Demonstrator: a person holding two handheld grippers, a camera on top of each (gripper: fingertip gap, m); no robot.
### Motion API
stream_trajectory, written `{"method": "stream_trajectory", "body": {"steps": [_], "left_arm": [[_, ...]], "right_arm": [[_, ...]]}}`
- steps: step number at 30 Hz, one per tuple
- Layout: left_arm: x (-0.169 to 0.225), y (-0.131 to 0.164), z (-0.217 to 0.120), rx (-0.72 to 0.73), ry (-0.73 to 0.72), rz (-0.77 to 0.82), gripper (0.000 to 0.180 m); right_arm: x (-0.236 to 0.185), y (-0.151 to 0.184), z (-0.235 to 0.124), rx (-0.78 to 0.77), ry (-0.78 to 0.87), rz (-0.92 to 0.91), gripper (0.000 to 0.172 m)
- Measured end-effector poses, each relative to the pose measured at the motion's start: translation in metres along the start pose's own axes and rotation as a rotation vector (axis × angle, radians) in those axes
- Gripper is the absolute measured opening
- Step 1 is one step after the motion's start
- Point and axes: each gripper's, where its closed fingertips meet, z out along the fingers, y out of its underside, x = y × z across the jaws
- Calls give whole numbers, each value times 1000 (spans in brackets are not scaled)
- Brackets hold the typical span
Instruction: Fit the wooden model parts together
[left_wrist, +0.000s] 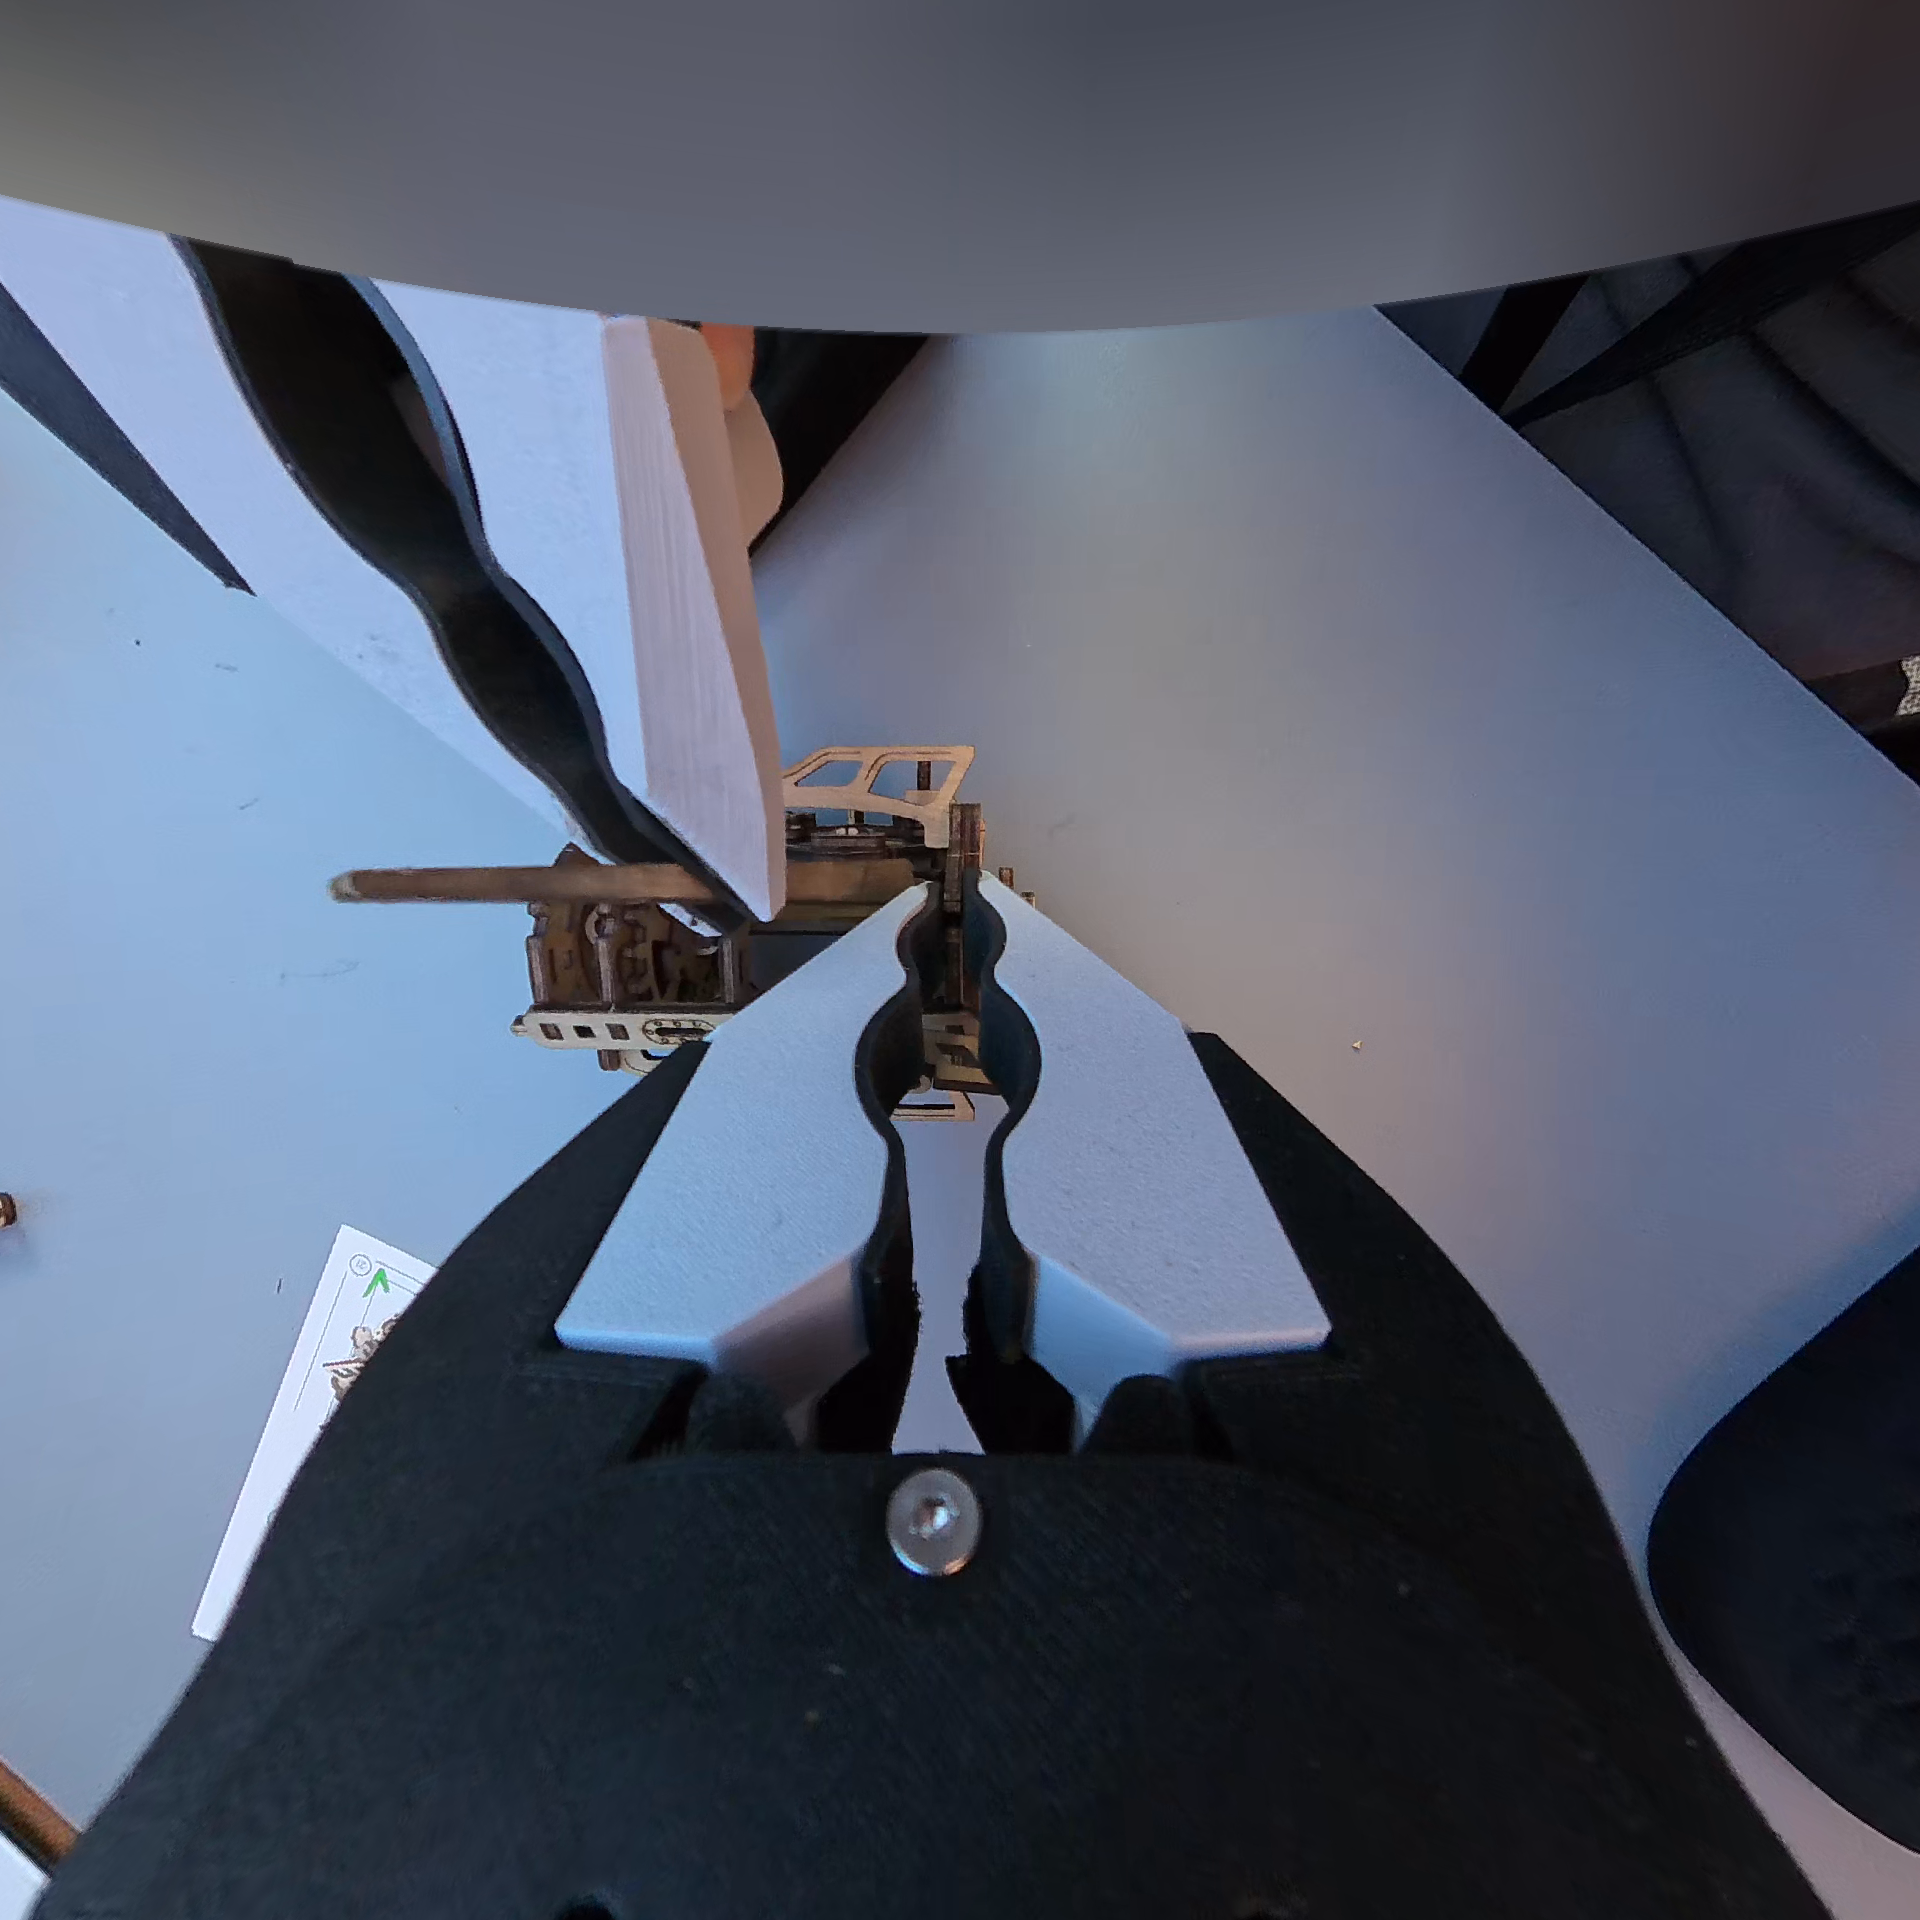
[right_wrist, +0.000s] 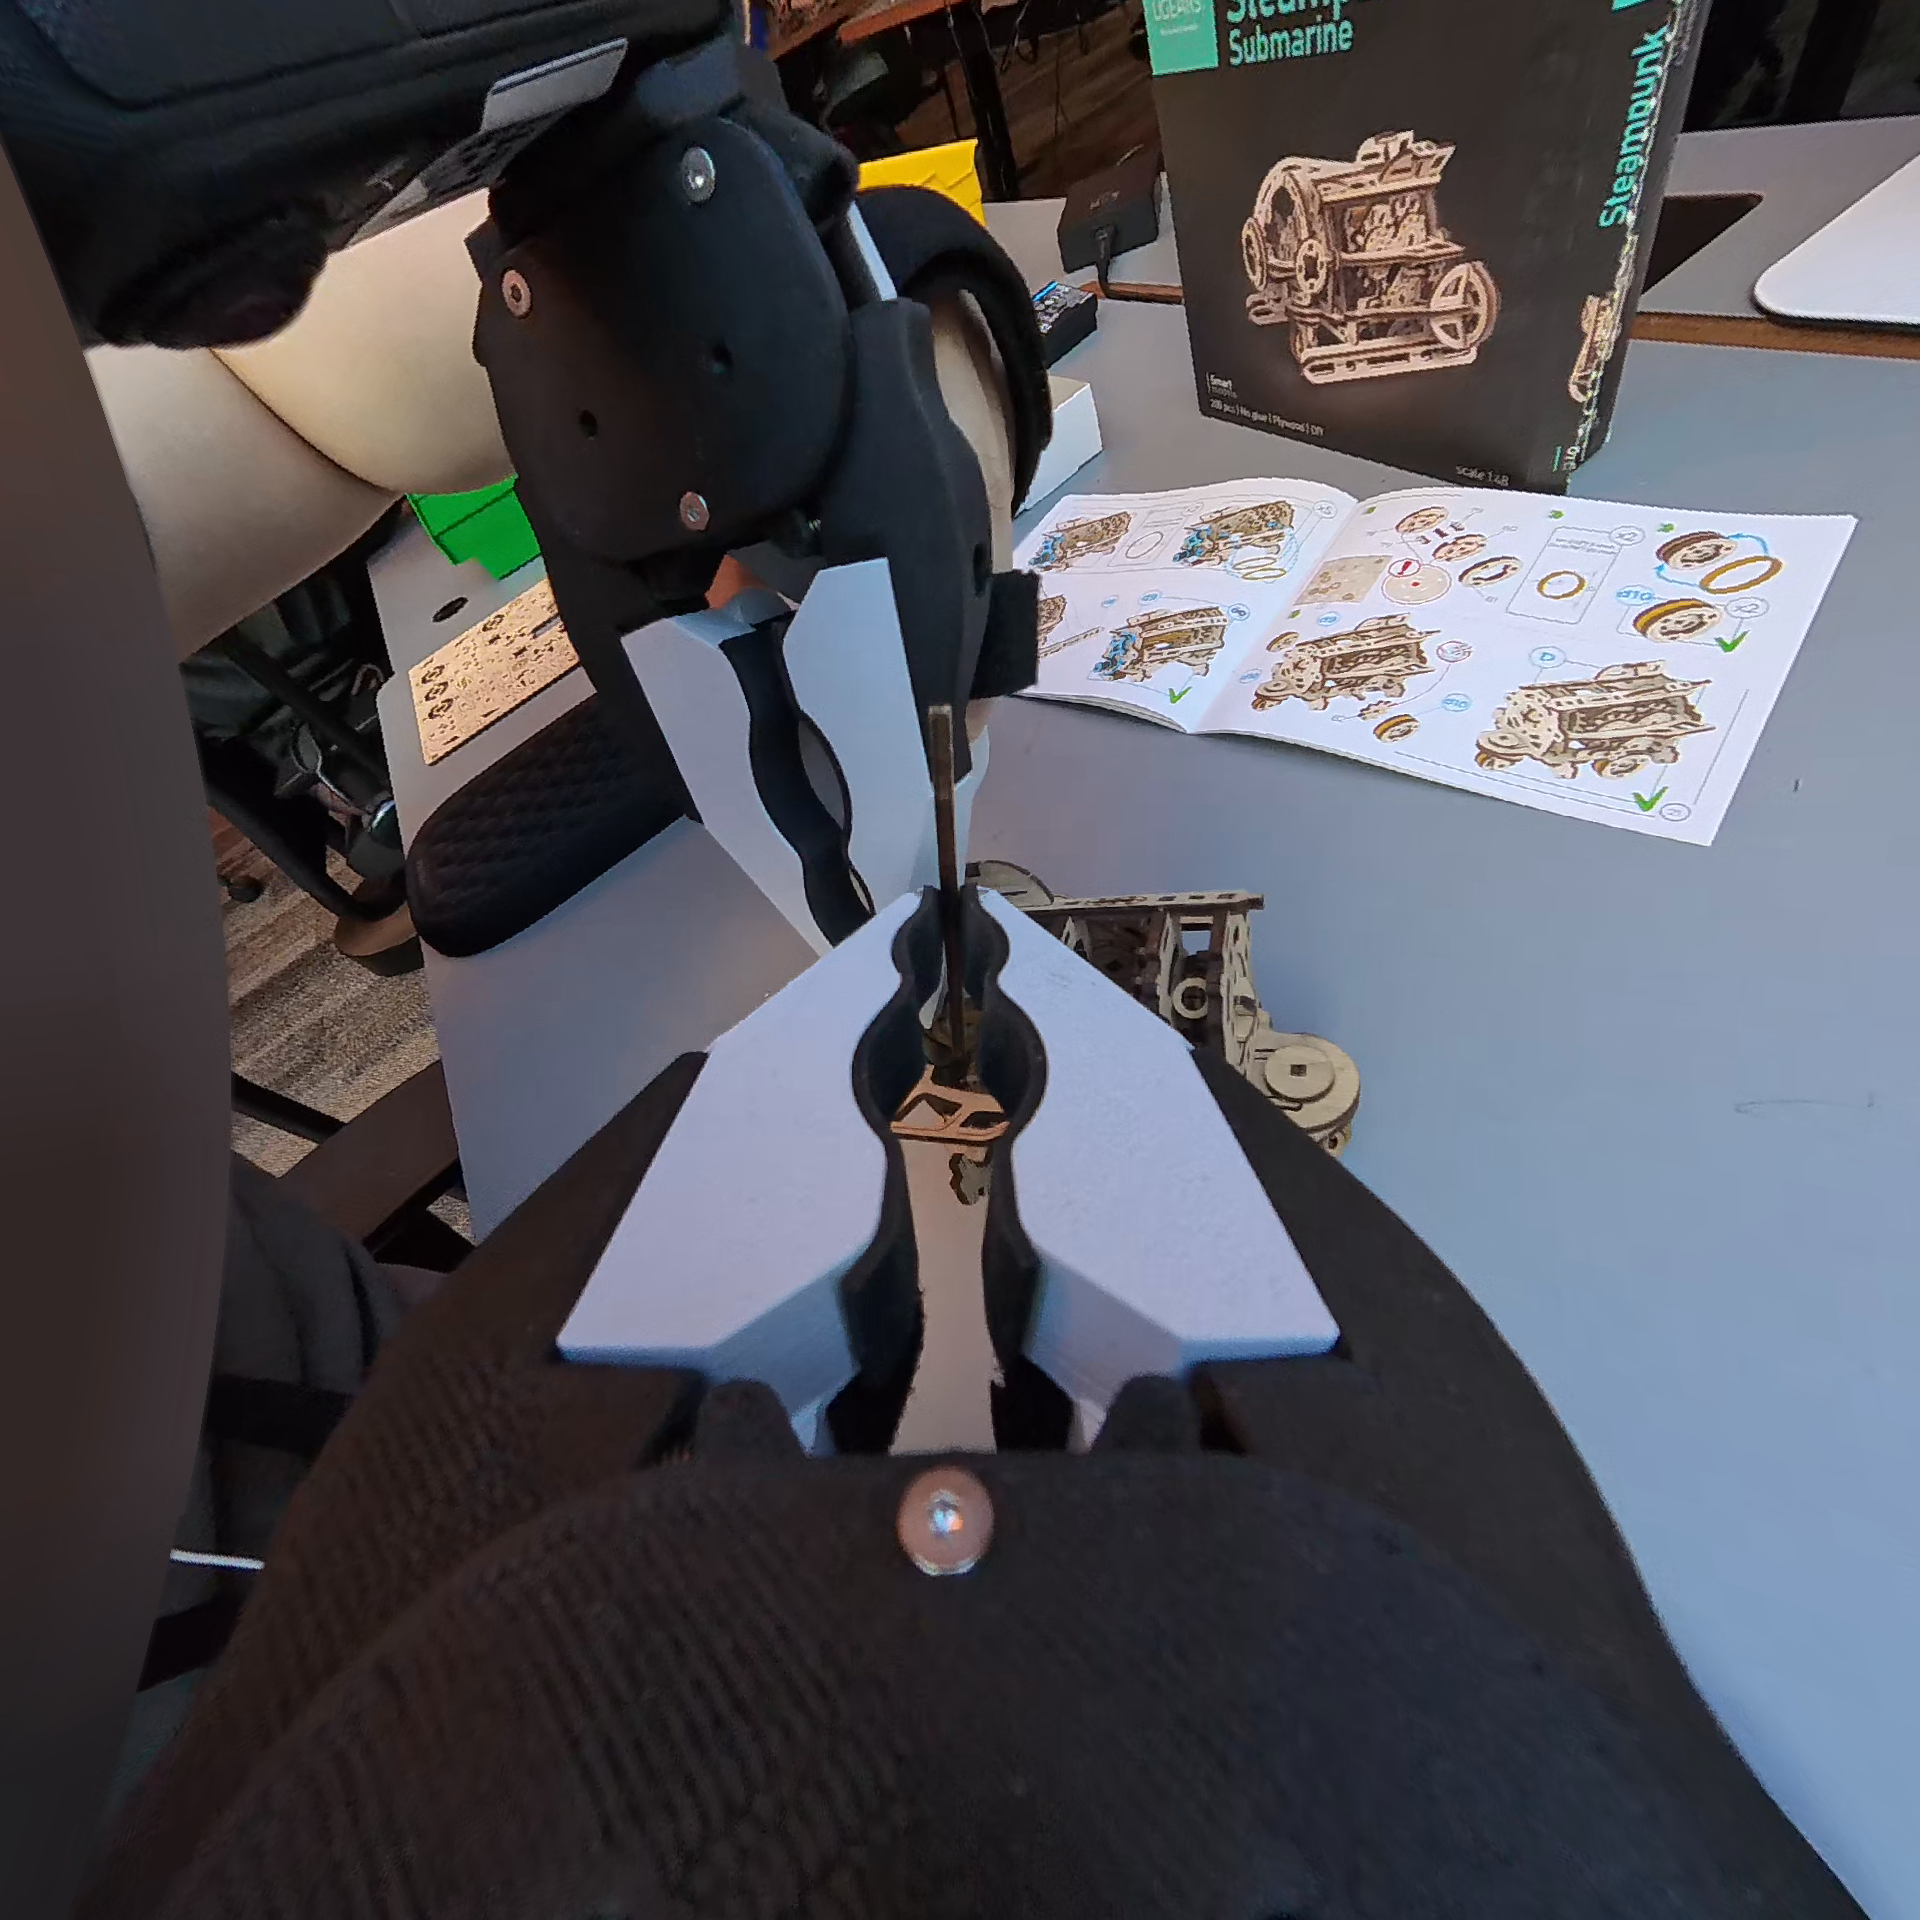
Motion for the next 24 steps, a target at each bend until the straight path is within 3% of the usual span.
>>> {"method": "stream_trajectory", "body": {"steps": [24], "left_arm": [[0,0,0,8,-11,-5,0]], "right_arm": [[-1,5,1,-16,37,-2,0]]}}
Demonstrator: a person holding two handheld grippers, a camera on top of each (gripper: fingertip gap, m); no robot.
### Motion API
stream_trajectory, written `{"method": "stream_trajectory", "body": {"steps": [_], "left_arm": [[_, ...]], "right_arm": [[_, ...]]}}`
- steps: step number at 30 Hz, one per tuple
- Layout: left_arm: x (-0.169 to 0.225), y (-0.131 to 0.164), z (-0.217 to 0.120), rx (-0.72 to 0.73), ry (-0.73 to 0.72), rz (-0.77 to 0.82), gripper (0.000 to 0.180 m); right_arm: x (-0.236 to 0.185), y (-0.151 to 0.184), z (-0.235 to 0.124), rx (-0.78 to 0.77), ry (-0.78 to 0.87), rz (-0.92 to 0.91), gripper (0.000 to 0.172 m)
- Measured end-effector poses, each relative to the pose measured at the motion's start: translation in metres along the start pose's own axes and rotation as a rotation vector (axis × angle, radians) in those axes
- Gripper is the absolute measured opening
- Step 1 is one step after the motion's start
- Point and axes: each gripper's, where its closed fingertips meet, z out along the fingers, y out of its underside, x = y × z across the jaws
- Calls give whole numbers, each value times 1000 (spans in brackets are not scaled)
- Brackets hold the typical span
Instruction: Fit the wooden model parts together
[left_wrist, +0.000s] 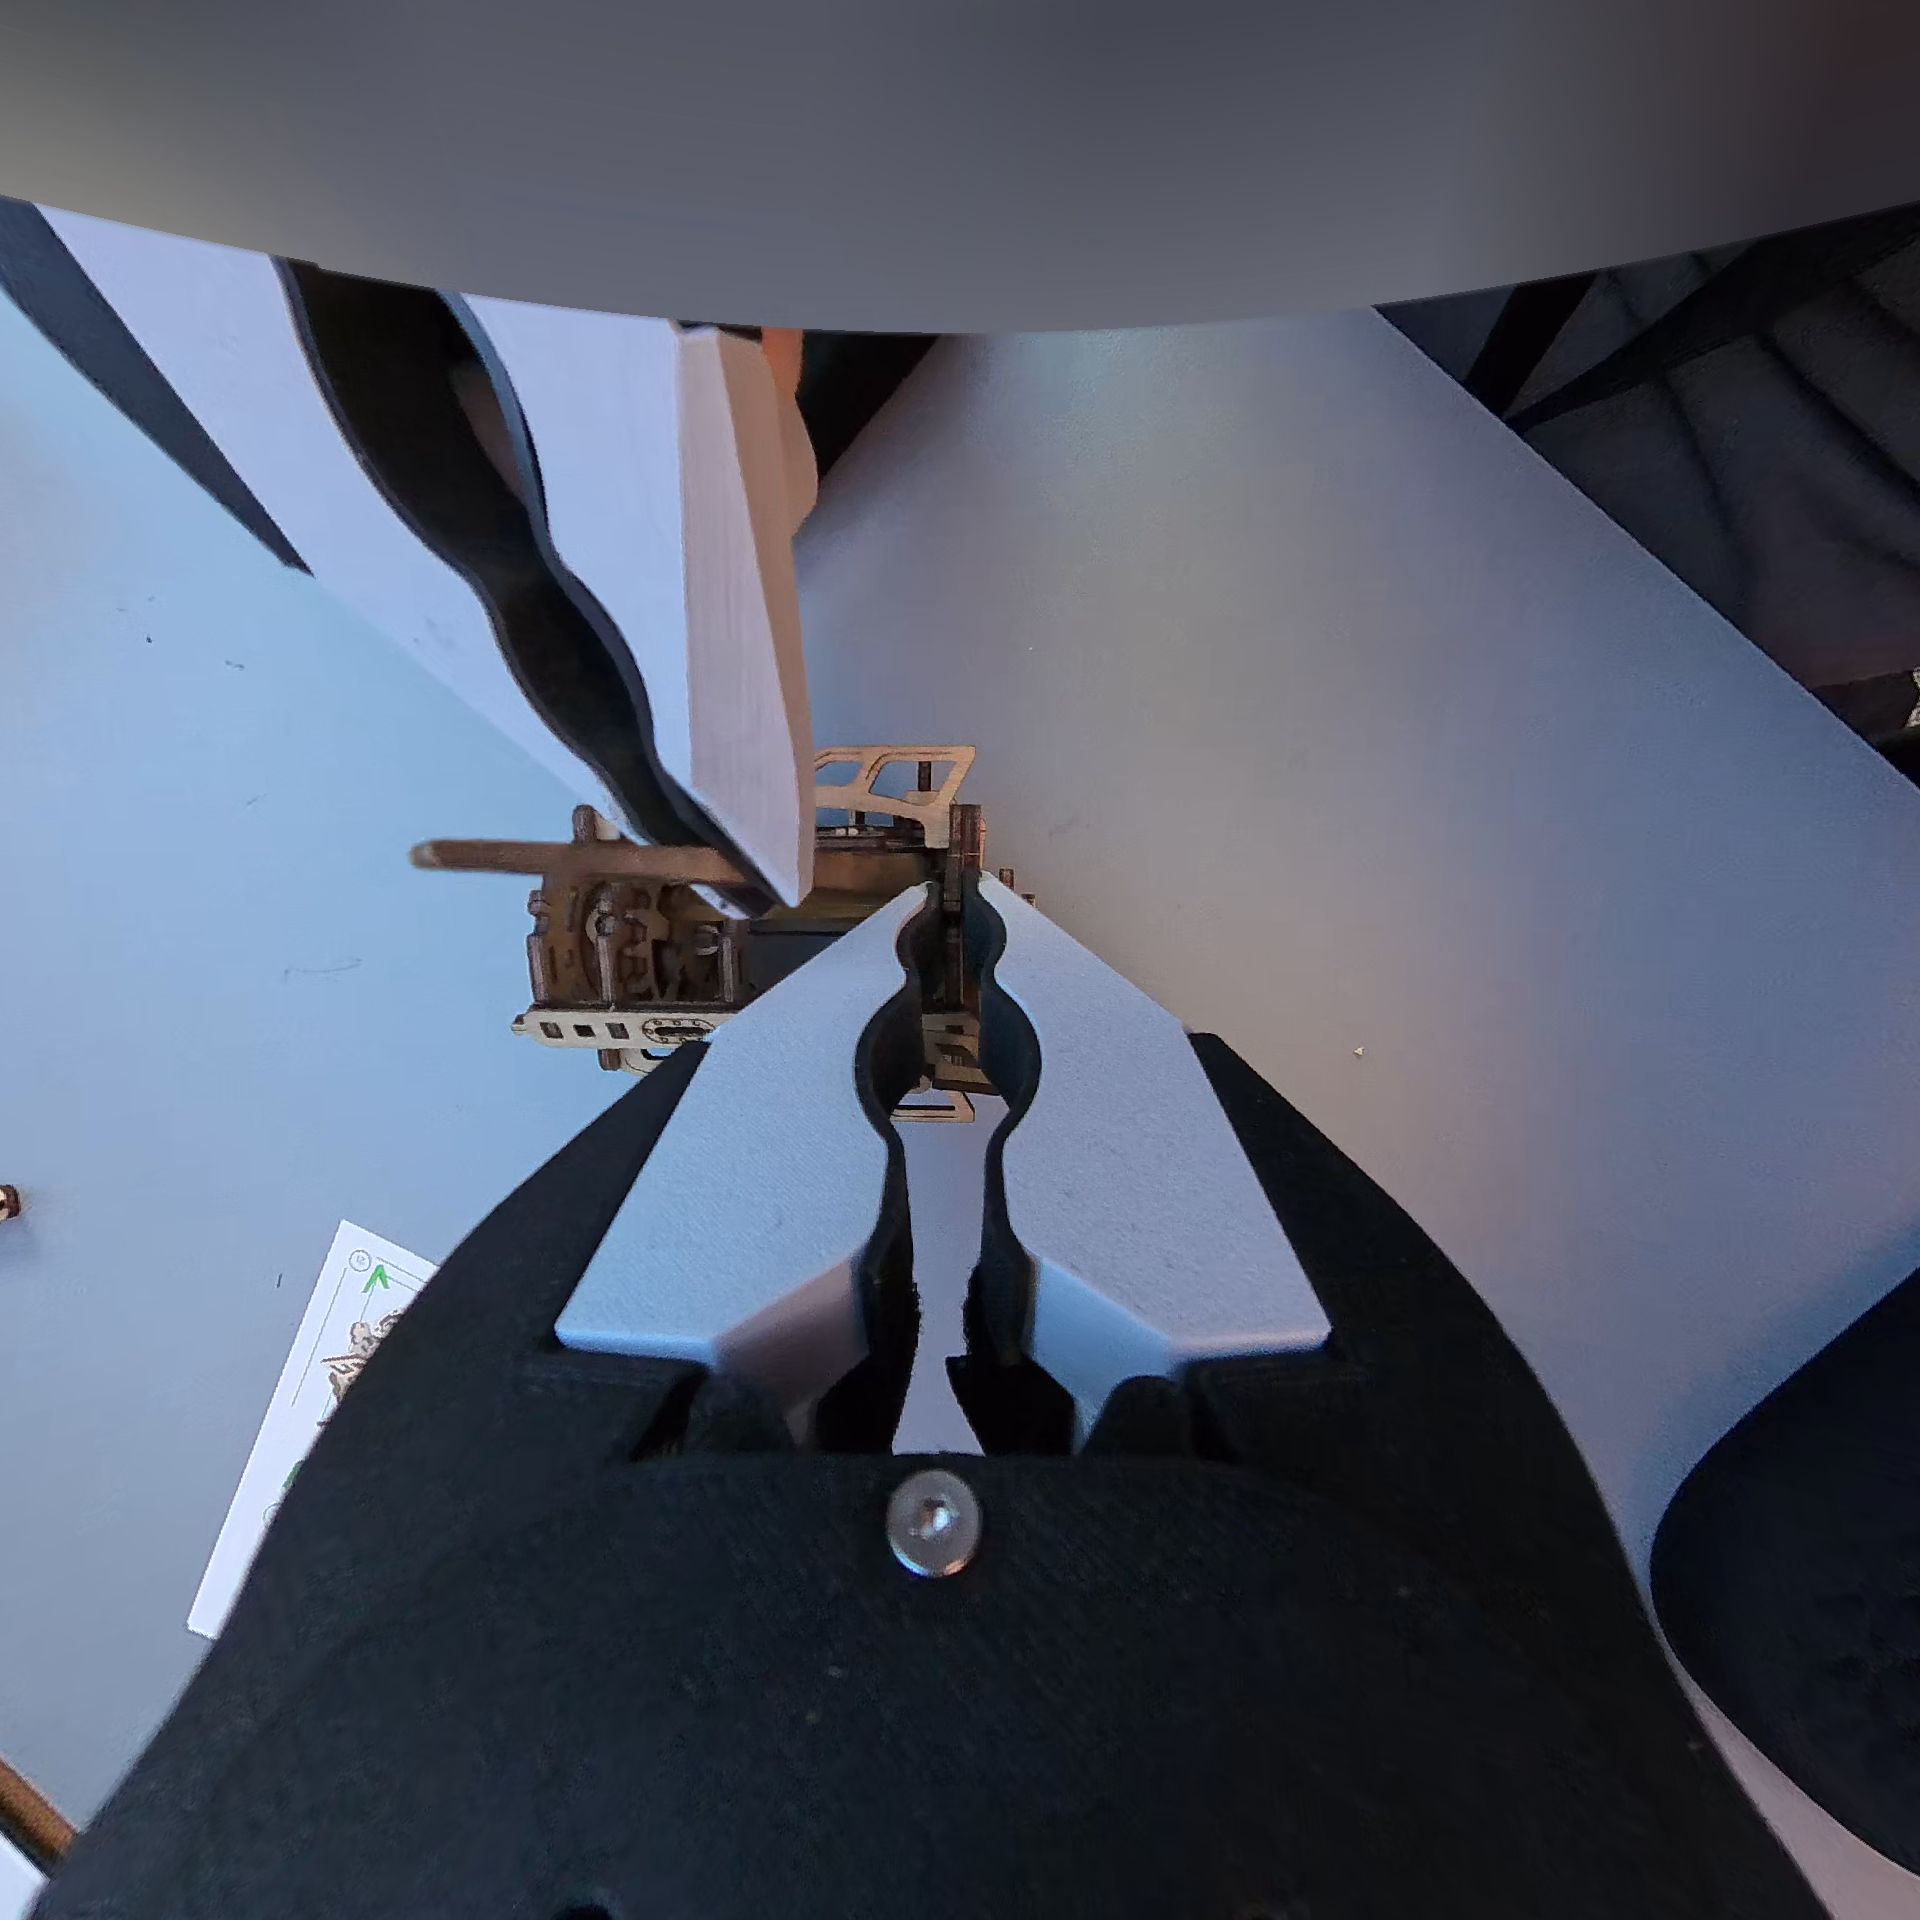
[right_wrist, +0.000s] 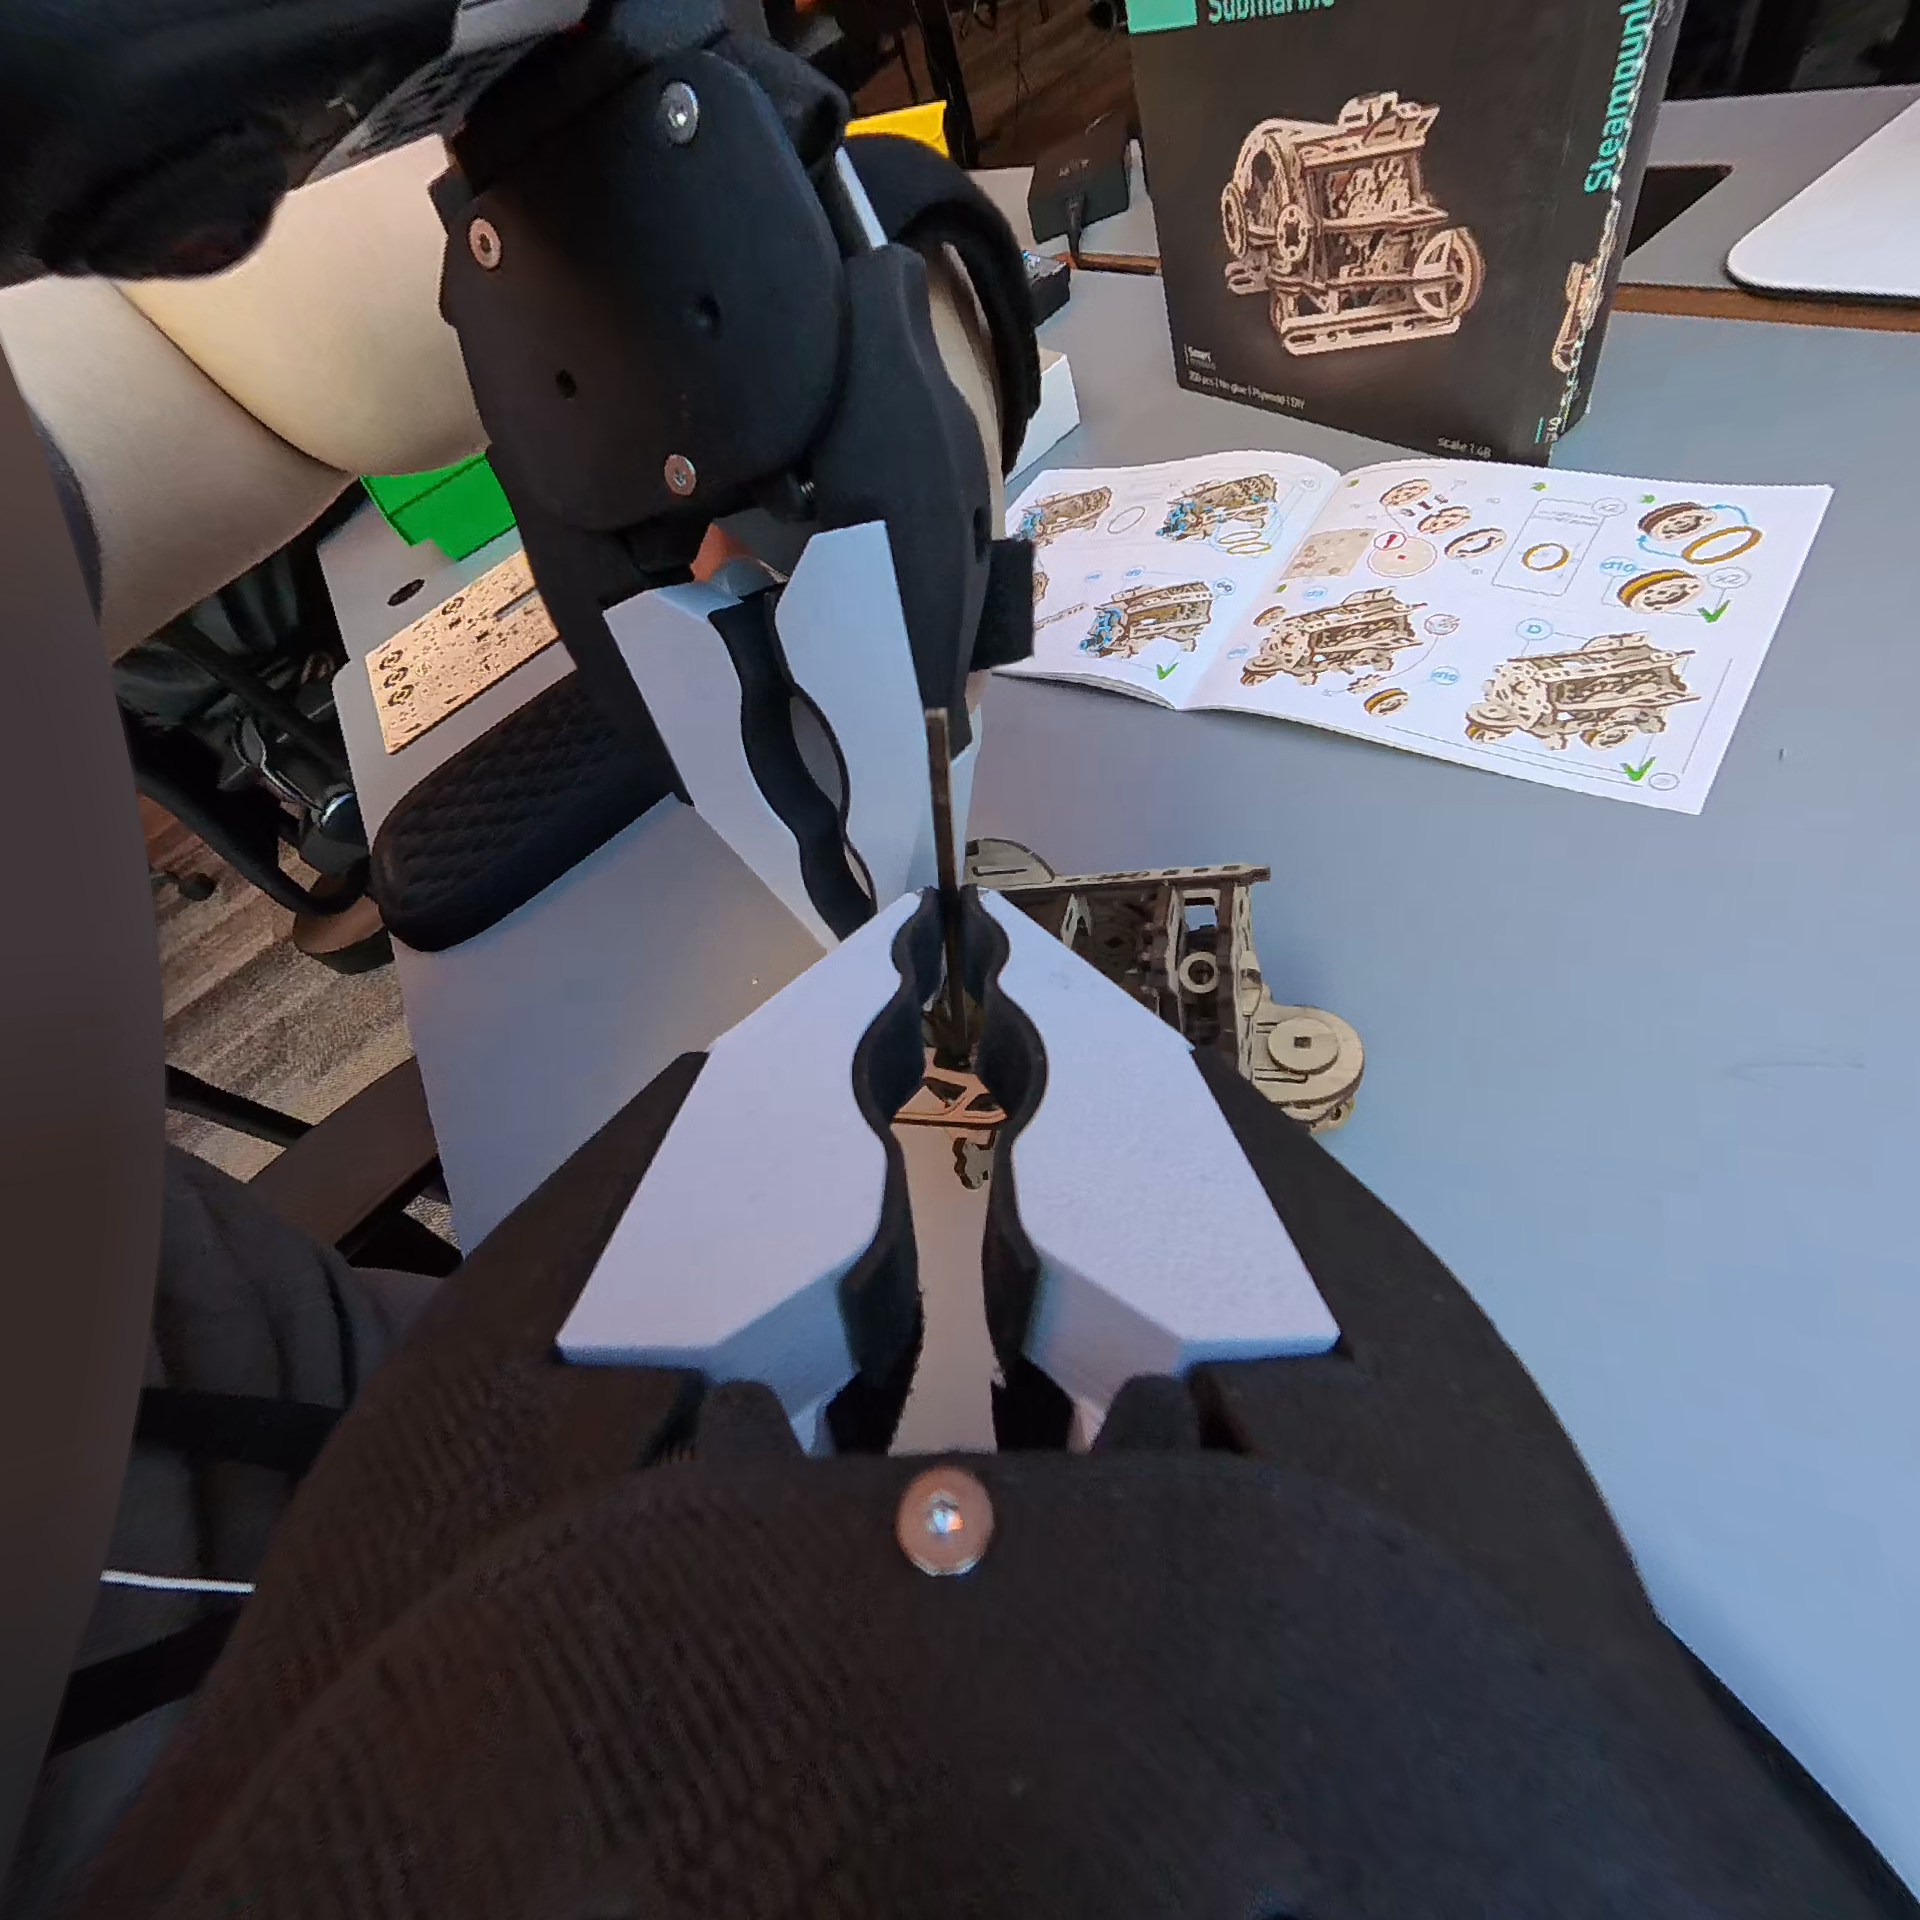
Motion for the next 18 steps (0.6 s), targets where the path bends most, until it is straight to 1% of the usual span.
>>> {"method": "stream_trajectory", "body": {"steps": [10,18], "left_arm": [[0,1,-1,7,5,-7,0],[0,1,-1,26,6,-7,0]], "right_arm": [[-4,2,1,51,-15,-4,0],[-7,-4,4,110,21,-136,0]]}}
